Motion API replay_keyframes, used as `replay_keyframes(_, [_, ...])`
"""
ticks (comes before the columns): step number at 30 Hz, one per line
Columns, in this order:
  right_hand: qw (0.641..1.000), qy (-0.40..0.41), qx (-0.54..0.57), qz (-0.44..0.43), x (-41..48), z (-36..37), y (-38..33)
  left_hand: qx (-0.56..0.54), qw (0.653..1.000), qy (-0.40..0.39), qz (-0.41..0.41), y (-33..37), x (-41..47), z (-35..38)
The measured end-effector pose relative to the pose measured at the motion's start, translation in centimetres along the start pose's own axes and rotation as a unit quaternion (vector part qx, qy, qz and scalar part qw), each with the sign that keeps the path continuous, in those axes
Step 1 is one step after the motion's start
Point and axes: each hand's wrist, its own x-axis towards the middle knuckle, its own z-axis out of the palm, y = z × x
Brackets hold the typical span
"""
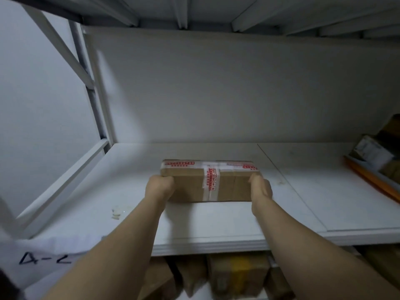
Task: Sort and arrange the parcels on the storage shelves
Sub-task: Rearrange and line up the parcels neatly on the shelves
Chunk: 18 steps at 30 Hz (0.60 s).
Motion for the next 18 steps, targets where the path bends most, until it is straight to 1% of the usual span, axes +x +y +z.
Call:
replay_keyframes(4, [0.999,-0.016,0.034,0.011,-1.4,-2.9,1.2,-0.064,0.997,-0.014,-0.036,-0.9,-2.2,-0.2])
replay_keyframes(7, [0.999,-0.014,0.032,0.017,-1.9,-4.2,1.3,-0.119,0.991,-0.021,-0.057,-1.2,-3.0,-0.5])
replay_keyframes(10, [0.999,-0.022,0.022,0.019,-2.4,-5.1,1.3,-0.118,0.990,-0.038,-0.068,-1.2,-3.2,-0.5])
replay_keyframes(13, [0.997,-0.039,0.063,0.028,-2.5,-5.5,1.7,-0.092,0.992,-0.052,-0.071,-1.1,-3.1,-0.5])
replay_keyframes(15, [0.995,-0.046,0.082,0.020,-2.5,-5.7,1.9,-0.091,0.992,-0.055,-0.064,-1.3,-2.9,-0.5])
replay_keyframes(18, [0.996,-0.049,0.070,-0.011,-2.6,-5.9,1.9,-0.099,0.992,-0.058,-0.043,-1.4,-2.3,-0.3])
